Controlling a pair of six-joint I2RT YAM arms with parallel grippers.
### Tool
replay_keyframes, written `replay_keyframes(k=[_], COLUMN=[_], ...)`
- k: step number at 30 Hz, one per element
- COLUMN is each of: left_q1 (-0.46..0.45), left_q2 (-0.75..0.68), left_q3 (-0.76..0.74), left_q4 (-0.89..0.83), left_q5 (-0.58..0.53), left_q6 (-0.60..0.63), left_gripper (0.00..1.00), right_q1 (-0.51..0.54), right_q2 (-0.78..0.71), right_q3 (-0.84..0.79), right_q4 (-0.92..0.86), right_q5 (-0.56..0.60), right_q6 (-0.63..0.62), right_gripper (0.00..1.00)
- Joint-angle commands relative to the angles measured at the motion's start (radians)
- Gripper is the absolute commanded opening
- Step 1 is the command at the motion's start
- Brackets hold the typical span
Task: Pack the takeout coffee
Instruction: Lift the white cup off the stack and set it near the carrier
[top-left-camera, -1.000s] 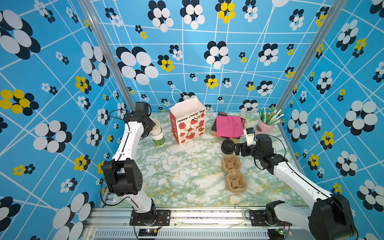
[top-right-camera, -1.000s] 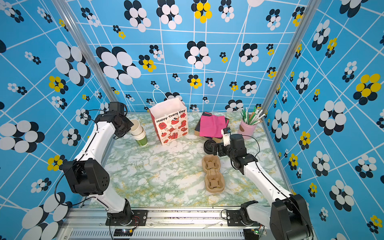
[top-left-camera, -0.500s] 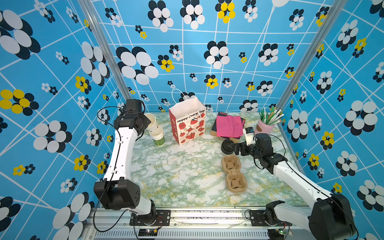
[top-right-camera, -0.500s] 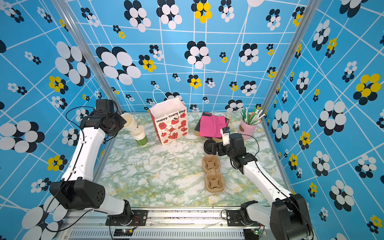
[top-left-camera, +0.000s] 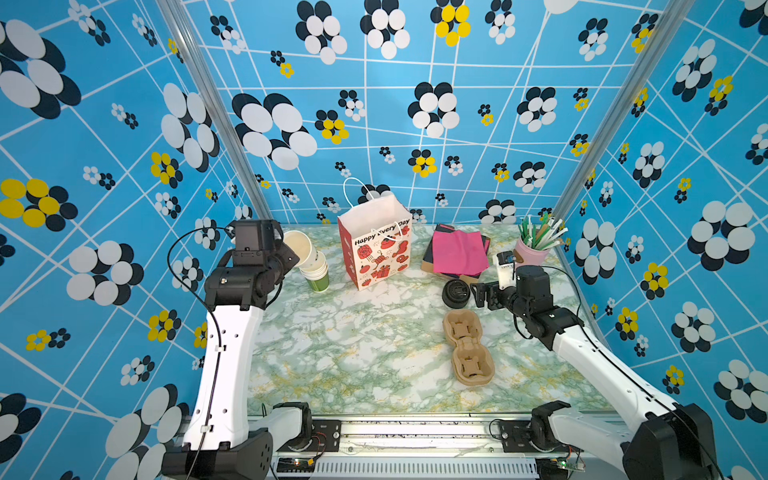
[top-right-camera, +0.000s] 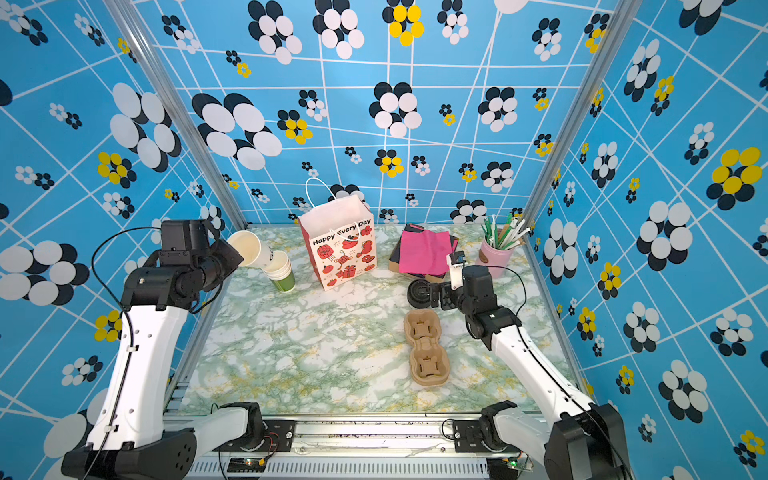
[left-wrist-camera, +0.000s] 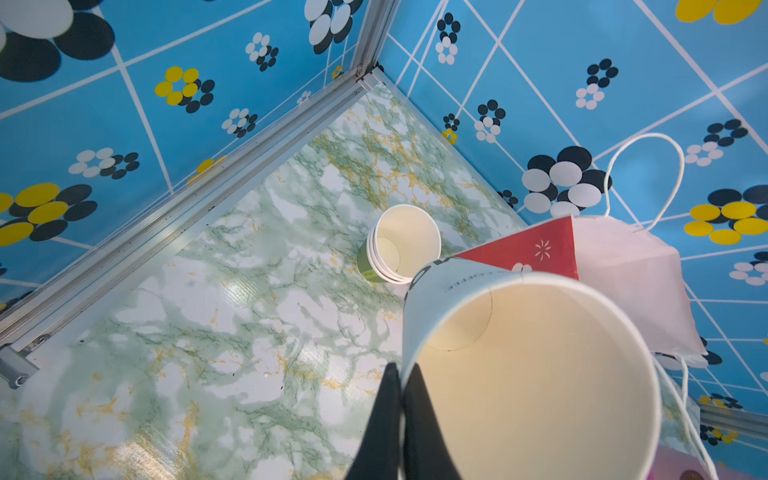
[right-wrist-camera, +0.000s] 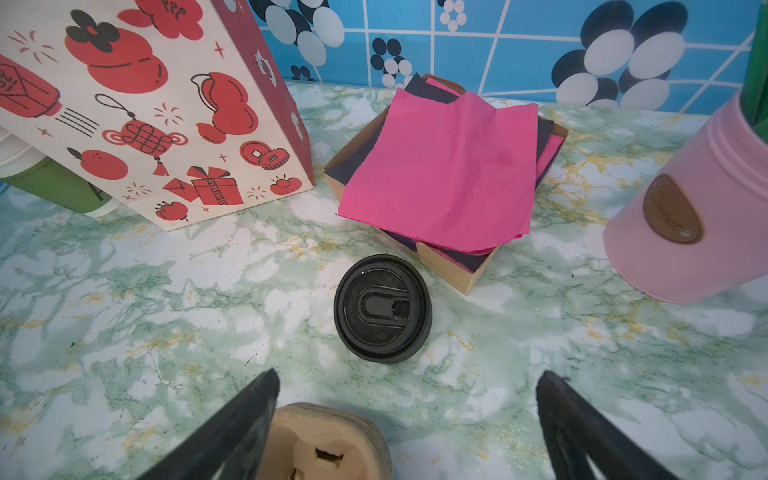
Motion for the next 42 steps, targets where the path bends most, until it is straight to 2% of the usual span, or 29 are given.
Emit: replay_keyframes(k=[1,4,13,24,31,42], left_q1=[-0.043,-0.081,-0.307,-0.564,-0.654,-0.716], left_q2=[-0.034,-0.058,-0.057,0.094,0.209,0.337], left_q3=[-0.073,-0.137,-0.336,-0.416,-0.421,-0.408], left_q4=[-0.034,-0.037,0.026,0.138,0.201,0.255], left_q5=[0.004,0.018,0.045,0.053,0.043,0.035], left_q6=[-0.026,-0.062,-0.209,-0.296,-0.301,-0.26], left_gripper=[0.0,0.0,0.0,0.0,0.0,0.0], right_q1=[0.009,0.009,0.007,0.008,0.008,0.009], right_q2=[-0.039,-0.072,-0.069,-0.053,-0.046,-0.028], right_q3=[0.025,0.017,0.043,0.049,0.035,0.025], right_q4=[-0.044,-0.046,-0.101,-0.1,-0.11,-0.116], right_q5=[0.066,0.107,0.058,0.036,0.02,0.023], right_q6=[-0.006,0.038,0.024,0.018,0.017,0.014], right_gripper=[0.99,0.99,0.99,0.99,0.99,0.99])
